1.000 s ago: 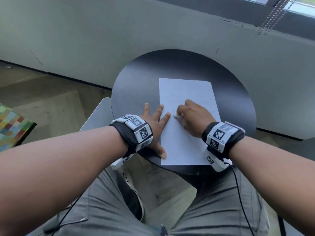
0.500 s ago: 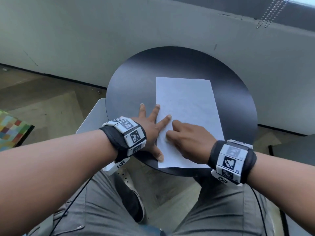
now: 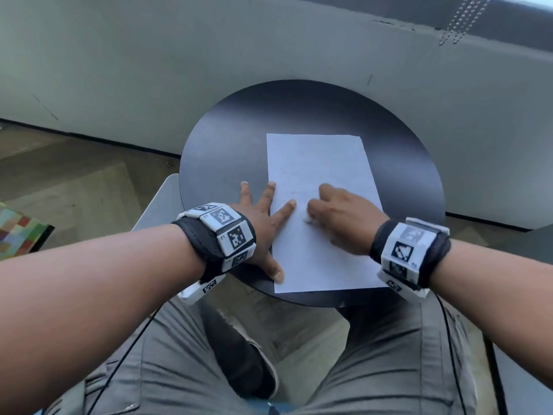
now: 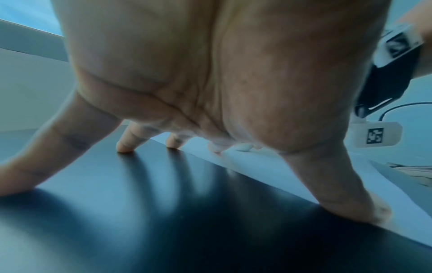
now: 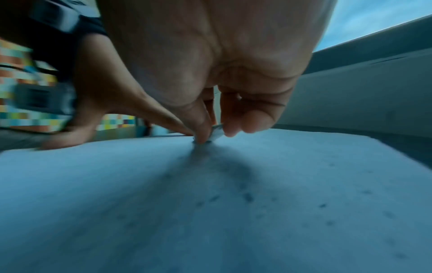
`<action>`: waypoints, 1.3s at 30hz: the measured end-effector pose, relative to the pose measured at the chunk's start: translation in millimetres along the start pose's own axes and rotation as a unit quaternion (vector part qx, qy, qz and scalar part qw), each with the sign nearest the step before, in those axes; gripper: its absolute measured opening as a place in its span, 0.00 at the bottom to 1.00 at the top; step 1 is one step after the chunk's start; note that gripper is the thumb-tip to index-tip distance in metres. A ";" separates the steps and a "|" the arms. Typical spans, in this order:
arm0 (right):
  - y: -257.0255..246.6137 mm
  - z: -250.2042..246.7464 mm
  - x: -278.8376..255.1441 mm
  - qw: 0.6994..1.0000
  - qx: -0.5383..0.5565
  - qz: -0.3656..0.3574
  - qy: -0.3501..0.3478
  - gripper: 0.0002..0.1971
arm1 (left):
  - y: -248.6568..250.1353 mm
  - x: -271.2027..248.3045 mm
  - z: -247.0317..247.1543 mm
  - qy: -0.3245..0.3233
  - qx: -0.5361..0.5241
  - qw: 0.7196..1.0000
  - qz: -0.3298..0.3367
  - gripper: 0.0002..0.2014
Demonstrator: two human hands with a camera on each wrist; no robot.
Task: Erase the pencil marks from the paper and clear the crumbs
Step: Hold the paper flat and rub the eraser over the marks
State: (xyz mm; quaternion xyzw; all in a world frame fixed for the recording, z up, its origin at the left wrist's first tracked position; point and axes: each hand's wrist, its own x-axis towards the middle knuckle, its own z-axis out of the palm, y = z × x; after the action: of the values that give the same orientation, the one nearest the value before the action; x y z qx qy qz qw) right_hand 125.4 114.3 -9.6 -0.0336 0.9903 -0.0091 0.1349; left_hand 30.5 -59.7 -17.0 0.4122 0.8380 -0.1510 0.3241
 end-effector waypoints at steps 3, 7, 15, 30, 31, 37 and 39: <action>3.6 -2.0 5.8 0.999 -0.016 0.046 0.015 0.05 | 0.0 0.5 -2.7 -0.001 -0.001 1.000 -0.002 0.73; 0.3 -0.7 7.7 0.998 0.007 0.056 0.015 0.07 | 4.6 3.3 -0.6 0.021 -0.024 0.999 -0.010 0.67; -32.5 20.5 -27.0 0.993 0.014 -0.120 0.015 0.16 | 10.0 9.2 4.3 0.051 -0.026 0.998 -0.016 0.63; -0.9 -6.4 2.2 0.999 0.005 0.022 0.035 0.07 | 12.0 8.1 3.9 0.073 0.021 0.997 -0.029 0.65; -5.7 -5.9 1.6 0.999 0.008 0.019 0.037 0.07 | 10.2 7.8 4.5 0.074 0.018 0.997 -0.025 0.65; -25.6 2.6 -12.8 0.997 0.013 -0.075 -0.016 0.13 | 8.5 8.4 4.9 0.079 0.014 0.997 -0.013 0.64; -0.3 -4.5 2.1 0.999 0.024 0.011 0.019 0.10 | 10.1 8.7 4.4 0.079 0.024 0.996 -0.021 0.65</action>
State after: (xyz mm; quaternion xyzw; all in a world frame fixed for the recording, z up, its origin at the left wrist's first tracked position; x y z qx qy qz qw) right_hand 122.2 114.0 -5.9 -0.0194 0.9925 -0.0321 0.1165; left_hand 36.3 -50.6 -25.9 0.4131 0.8655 -0.1451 0.2434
